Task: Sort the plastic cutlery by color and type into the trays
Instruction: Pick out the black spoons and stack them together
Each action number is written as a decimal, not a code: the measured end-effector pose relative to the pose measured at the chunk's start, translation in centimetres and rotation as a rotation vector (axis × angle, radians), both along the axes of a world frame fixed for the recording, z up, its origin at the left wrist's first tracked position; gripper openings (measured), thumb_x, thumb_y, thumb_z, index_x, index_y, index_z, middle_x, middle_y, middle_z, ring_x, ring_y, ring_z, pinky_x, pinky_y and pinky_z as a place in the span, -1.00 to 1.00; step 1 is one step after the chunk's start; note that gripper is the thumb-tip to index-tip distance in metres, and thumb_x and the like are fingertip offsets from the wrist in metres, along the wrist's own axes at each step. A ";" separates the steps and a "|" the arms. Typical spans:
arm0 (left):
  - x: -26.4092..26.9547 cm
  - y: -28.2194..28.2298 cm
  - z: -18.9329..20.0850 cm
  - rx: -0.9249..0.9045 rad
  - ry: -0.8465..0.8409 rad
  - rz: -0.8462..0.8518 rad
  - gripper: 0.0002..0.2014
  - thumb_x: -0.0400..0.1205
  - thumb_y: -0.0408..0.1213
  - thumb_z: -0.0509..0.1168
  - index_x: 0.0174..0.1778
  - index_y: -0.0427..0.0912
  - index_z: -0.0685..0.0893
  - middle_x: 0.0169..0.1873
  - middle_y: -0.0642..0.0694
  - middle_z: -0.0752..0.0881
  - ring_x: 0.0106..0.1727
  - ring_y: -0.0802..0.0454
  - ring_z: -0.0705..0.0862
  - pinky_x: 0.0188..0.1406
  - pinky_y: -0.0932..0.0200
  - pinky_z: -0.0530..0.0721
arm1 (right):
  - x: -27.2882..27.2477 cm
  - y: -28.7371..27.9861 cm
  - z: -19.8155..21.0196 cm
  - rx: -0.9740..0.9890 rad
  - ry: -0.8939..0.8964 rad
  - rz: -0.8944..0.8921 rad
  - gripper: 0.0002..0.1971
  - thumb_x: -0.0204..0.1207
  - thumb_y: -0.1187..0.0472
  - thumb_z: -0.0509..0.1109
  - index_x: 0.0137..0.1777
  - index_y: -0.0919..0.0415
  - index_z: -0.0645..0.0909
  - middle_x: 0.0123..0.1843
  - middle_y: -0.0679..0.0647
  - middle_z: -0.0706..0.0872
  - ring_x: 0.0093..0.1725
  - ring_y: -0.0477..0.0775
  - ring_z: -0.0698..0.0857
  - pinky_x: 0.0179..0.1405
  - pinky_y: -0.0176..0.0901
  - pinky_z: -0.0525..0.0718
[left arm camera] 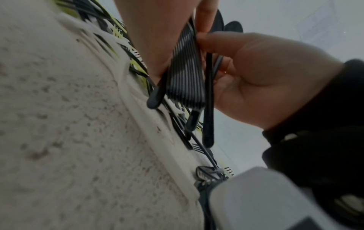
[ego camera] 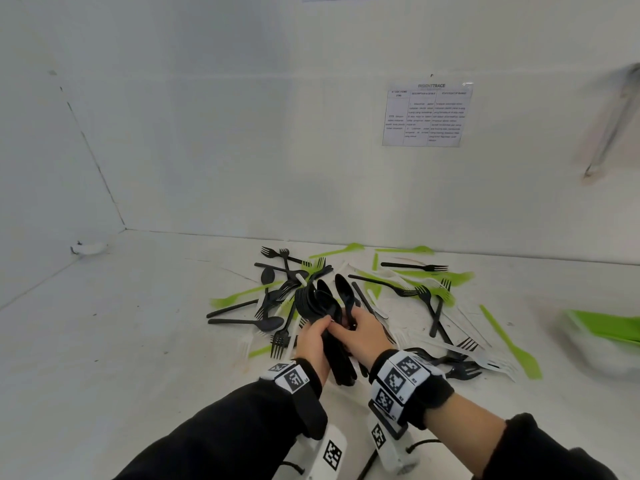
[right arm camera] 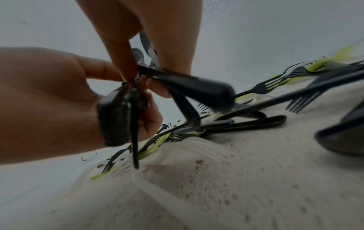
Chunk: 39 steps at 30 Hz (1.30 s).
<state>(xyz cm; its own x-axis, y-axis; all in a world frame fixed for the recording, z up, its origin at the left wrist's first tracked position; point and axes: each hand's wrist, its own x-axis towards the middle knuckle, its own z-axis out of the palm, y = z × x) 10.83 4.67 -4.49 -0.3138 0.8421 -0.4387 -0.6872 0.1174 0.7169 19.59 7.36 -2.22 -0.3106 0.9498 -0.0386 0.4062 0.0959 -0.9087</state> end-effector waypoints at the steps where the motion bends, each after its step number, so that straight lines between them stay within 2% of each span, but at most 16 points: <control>1: -0.1 0.0 0.3 0.006 -0.006 0.000 -0.68 0.70 -0.33 0.14 0.34 -0.35 0.54 0.18 -0.37 0.68 0.10 -0.21 0.71 -0.21 0.03 0.67 | -0.2 0.1 -0.2 -0.004 -0.007 -0.004 -0.80 0.50 0.13 0.41 -0.02 0.26 0.61 -0.25 0.00 0.61 -0.21 -0.05 0.63 -0.13 -0.24 0.61; 5: -0.5 0.0 0.8 0.070 -0.035 -0.015 -0.76 0.73 -0.35 0.10 0.25 -0.29 0.56 0.08 -0.35 0.71 0.01 -0.20 0.72 -0.32 0.03 0.69 | -0.7 0.7 -0.6 -0.077 0.044 -0.014 -0.75 0.45 0.05 0.44 0.02 0.19 0.66 -0.10 0.14 0.76 -0.04 0.08 0.75 0.10 0.01 0.72; 8: -0.8 0.1 1.1 0.075 -0.037 -0.011 -0.81 0.75 -0.35 0.07 0.11 -0.25 0.58 -0.05 -0.29 0.71 -0.06 -0.17 0.70 -0.21 -0.04 0.64 | -0.8 0.9 0.1 -0.081 0.057 0.027 -0.81 0.50 0.14 0.41 0.04 0.21 0.67 -0.06 0.15 0.78 0.00 0.08 0.74 0.13 -0.04 0.69; 10: -1.1 0.3 1.0 0.053 -0.021 0.009 -0.82 0.75 -0.37 0.05 0.03 -0.25 0.57 -0.16 -0.24 0.67 -0.13 -0.11 0.67 -0.20 0.01 0.61 | -0.8 1.3 0.5 -0.084 0.093 0.009 -0.85 0.54 0.19 0.36 0.01 0.24 0.66 -0.11 0.14 0.75 -0.05 0.08 0.71 0.04 -0.10 0.62; 12: -1.6 0.7 0.7 0.016 0.031 0.048 -0.83 0.74 -0.41 0.06 -0.04 -0.27 0.55 -0.26 -0.19 0.59 -0.22 -0.06 0.61 -0.25 0.07 0.57 | -0.7 1.6 0.6 -0.105 0.143 -0.025 -0.91 0.58 0.19 0.31 -0.09 0.14 0.63 -0.28 0.03 0.66 -0.25 -0.01 0.62 -0.14 -0.20 0.55; 14: -1.9 1.0 0.4 -0.013 0.086 0.068 -0.85 0.73 -0.42 0.08 -0.03 -0.27 0.56 -0.26 -0.18 0.57 -0.23 -0.04 0.58 -0.21 0.08 0.58 | -0.7 1.6 0.6 -0.117 0.201 -0.046 -0.92 0.61 0.21 0.28 -0.10 0.09 0.58 -0.34 -0.03 0.58 -0.35 -0.10 0.54 -0.26 -0.30 0.50; 15: -2.1 1.1 0.4 -0.021 0.106 0.068 -0.86 0.73 -0.42 0.10 0.01 -0.26 0.57 -0.24 -0.18 0.59 -0.21 -0.05 0.58 -0.17 0.07 0.60 | -0.8 1.6 0.6 -0.094 0.201 -0.049 -0.95 0.62 0.21 0.28 -0.05 0.11 0.56 -0.31 -0.02 0.59 -0.34 -0.11 0.55 -0.28 -0.35 0.50; 17: -2.1 1.3 0.4 -0.028 0.135 0.066 -0.87 0.73 -0.41 0.11 0.05 -0.25 0.57 -0.21 -0.19 0.61 -0.20 -0.06 0.59 -0.15 0.06 0.58 | -0.9 1.3 0.6 0.007 0.140 -0.057 -0.96 0.62 0.20 0.28 0.01 0.11 0.53 -0.16 0.02 0.64 -0.20 -0.08 0.59 -0.20 -0.37 0.50; 19: -2.2 1.3 0.6 -0.025 0.143 0.069 -0.87 0.72 -0.42 0.11 -0.03 -0.25 0.57 -0.23 -0.19 0.60 -0.24 -0.05 0.57 -0.18 0.07 0.56 | -1.2 1.1 0.6 0.066 0.145 -0.106 -0.98 0.60 0.18 0.30 -0.01 0.06 0.53 -0.02 0.09 0.69 -0.05 -0.01 0.62 -0.08 -0.28 0.49; 22: -2.2 1.2 0.7 -0.015 0.144 0.050 -0.86 0.72 -0.43 0.10 0.01 -0.28 0.57 -0.24 -0.21 0.59 -0.27 -0.04 0.55 -0.19 0.06 0.55 | -1.7 1.0 0.9 0.067 0.195 -0.171 -0.91 0.51 0.11 0.42 -0.09 -0.01 0.54 -0.06 0.04 0.70 -0.04 -0.01 0.64 -0.03 -0.24 0.54; 26: -1.7 1.0 0.8 -0.027 0.092 -0.028 -0.84 0.72 -0.44 0.09 0.10 -0.32 0.56 -0.27 -0.22 0.62 -0.29 -0.07 0.58 -0.24 0.07 0.58 | -2.4 2.6 0.9 0.056 0.040 -0.188 -0.81 0.49 0.10 0.41 0.03 0.17 0.62 -0.06 0.05 0.72 0.02 0.08 0.67 0.12 -0.09 0.60; 28: -1.5 0.8 1.3 -0.049 0.065 -0.055 -0.84 0.71 -0.40 0.09 0.03 -0.34 0.57 -0.28 -0.24 0.62 -0.29 -0.10 0.60 -0.23 0.05 0.60 | -2.6 3.3 0.8 0.040 -0.002 -0.183 -0.82 0.49 0.12 0.39 0.00 0.19 0.65 -0.09 0.09 0.72 -0.02 0.12 0.68 0.08 -0.03 0.65; 31: -1.5 0.4 1.8 -0.099 0.033 -0.085 -0.78 0.70 -0.30 0.13 -0.19 -0.34 0.56 -0.38 -0.22 0.57 -0.34 -0.08 0.56 -0.27 0.06 0.55 | -2.4 4.0 1.4 0.047 0.041 -0.202 -0.90 0.51 0.17 0.38 -0.14 0.20 0.61 -0.27 0.05 0.64 -0.19 0.09 0.60 -0.15 -0.19 0.52; 34: -1.9 0.4 1.9 -0.112 0.055 -0.089 -0.74 0.70 -0.32 0.12 -0.29 -0.31 0.54 -0.42 -0.20 0.55 -0.36 -0.07 0.54 -0.29 0.06 0.53 | -2.1 4.7 2.0 0.021 0.087 -0.165 -0.79 0.48 0.21 0.41 -0.37 0.08 0.52 -0.44 -0.04 0.53 -0.42 -0.02 0.49 -0.39 -0.24 0.42; 37: -1.7 0.3 2.4 -0.096 -0.013 -0.114 -0.77 0.70 -0.30 0.10 -0.21 -0.32 0.54 -0.34 -0.26 0.58 -0.32 -0.15 0.59 -0.27 0.01 0.55 | -2.2 4.6 1.6 0.014 0.021 -0.119 -0.75 0.46 0.22 0.42 -0.41 0.04 0.50 -0.38 0.02 0.60 -0.36 0.01 0.56 -0.30 -0.23 0.48; 39: -1.2 0.1 2.5 -0.083 -0.047 -0.145 -0.71 0.71 -0.28 0.09 -0.25 -0.34 0.58 -0.43 -0.25 0.61 -0.35 -0.14 0.58 -0.28 0.02 0.56 | -2.5 4.3 1.1 0.008 -0.009 -0.131 -0.86 0.47 0.19 0.42 -0.31 0.08 0.57 -0.24 0.10 0.67 -0.23 0.08 0.65 -0.18 -0.23 0.55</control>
<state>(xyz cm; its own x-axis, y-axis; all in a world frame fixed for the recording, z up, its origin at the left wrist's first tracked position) 9.61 4.73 -1.99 -0.1693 0.8373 -0.5199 -0.6910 0.2753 0.6684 17.14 11.67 -1.16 -0.1833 0.9825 -0.0329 0.4239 0.0488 -0.9044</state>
